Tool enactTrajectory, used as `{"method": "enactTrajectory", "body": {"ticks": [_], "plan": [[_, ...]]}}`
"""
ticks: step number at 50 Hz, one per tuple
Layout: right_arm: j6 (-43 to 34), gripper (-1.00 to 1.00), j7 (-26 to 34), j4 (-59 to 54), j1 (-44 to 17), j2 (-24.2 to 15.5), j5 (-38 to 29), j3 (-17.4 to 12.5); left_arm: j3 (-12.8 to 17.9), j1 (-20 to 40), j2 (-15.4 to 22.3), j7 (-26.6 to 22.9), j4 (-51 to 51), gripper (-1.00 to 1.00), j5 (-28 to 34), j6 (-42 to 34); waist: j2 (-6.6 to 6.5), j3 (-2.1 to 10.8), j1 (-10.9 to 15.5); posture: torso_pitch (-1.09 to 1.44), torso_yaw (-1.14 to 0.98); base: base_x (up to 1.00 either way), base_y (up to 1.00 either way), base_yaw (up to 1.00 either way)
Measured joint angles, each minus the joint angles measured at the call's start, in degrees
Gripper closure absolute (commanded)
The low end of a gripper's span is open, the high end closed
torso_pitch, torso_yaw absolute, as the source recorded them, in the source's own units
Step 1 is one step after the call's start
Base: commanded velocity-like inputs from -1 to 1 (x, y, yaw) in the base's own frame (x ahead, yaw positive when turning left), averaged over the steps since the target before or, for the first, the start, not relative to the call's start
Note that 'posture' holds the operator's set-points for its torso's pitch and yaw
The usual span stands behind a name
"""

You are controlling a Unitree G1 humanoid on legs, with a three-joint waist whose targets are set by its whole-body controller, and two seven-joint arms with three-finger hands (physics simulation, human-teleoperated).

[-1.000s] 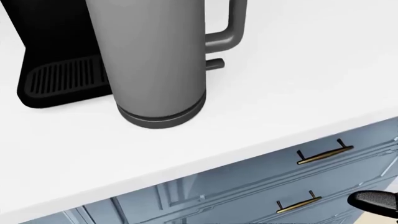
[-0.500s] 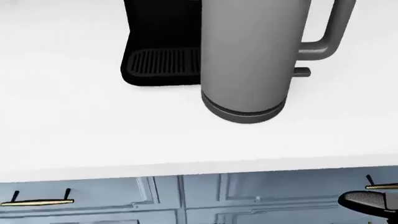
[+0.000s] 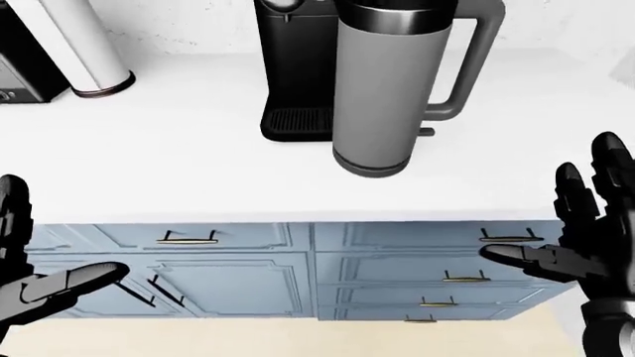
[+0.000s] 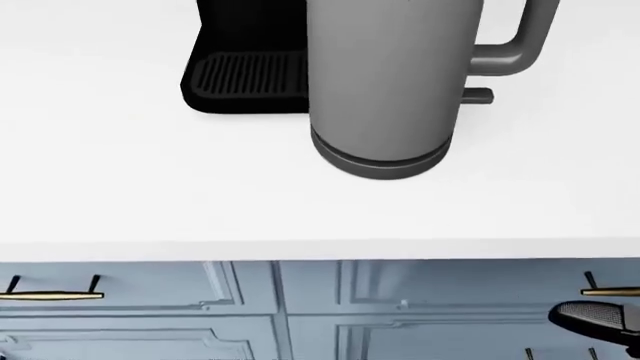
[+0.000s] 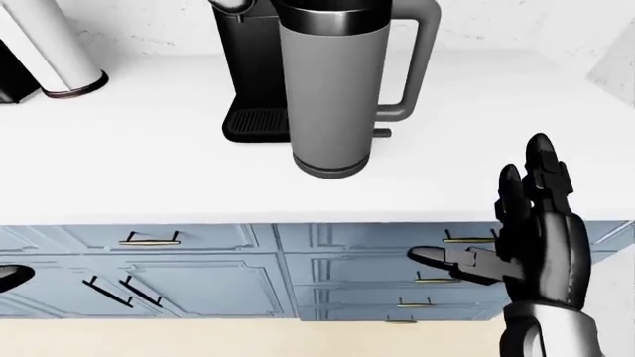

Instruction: Close the lid of the electric kettle.

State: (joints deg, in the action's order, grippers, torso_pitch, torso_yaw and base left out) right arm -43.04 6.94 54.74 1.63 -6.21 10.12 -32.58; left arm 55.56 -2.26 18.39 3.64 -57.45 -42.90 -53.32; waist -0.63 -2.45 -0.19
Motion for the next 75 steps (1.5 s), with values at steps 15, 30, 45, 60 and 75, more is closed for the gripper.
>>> {"method": "enactTrajectory", "body": {"ticks": [15,30,45,60,75], "plan": [[-0.1,-1.00,0.0,-0.1,-0.2,0.1,-0.6,0.8,1.9,0.0,0.8,-0.4,-0.9,-1.00,-0.3,-1.2,0.21,-0.07,0.1,0.00,0.00,0.00,0.00,0.00],[-0.3,-1.00,-0.1,0.4,-0.1,0.1,-0.6,0.7,-0.1,0.2,-0.6,-3.8,-0.6,-1.00,4.3,0.0,0.29,2.46,0.2,-0.10,0.00,0.00,0.00,0.00],[-0.6,-1.00,-0.2,0.4,-0.2,0.0,-0.5,0.6,-2.7,0.1,-2.0,-5.8,1.6,-1.00,8.4,2.3,0.29,9.41,0.4,-0.25,0.00,0.00,0.00,0.00],[0.7,-1.00,-0.2,0.0,0.3,0.3,-1.1,1.1,-2.2,0.4,-2.6,-6.7,0.2,-1.00,9.6,1.8,0.21,18.30,0.8,-0.40,0.00,0.00,0.00,0.00],[-0.2,-1.00,-0.2,1.0,0.0,0.2,-1.0,0.7,-1.7,0.4,-2.7,-7.1,-0.5,-1.00,9.9,1.3,0.27,22.63,1.3,-0.55,0.00,0.00,0.00,0.00]]}}
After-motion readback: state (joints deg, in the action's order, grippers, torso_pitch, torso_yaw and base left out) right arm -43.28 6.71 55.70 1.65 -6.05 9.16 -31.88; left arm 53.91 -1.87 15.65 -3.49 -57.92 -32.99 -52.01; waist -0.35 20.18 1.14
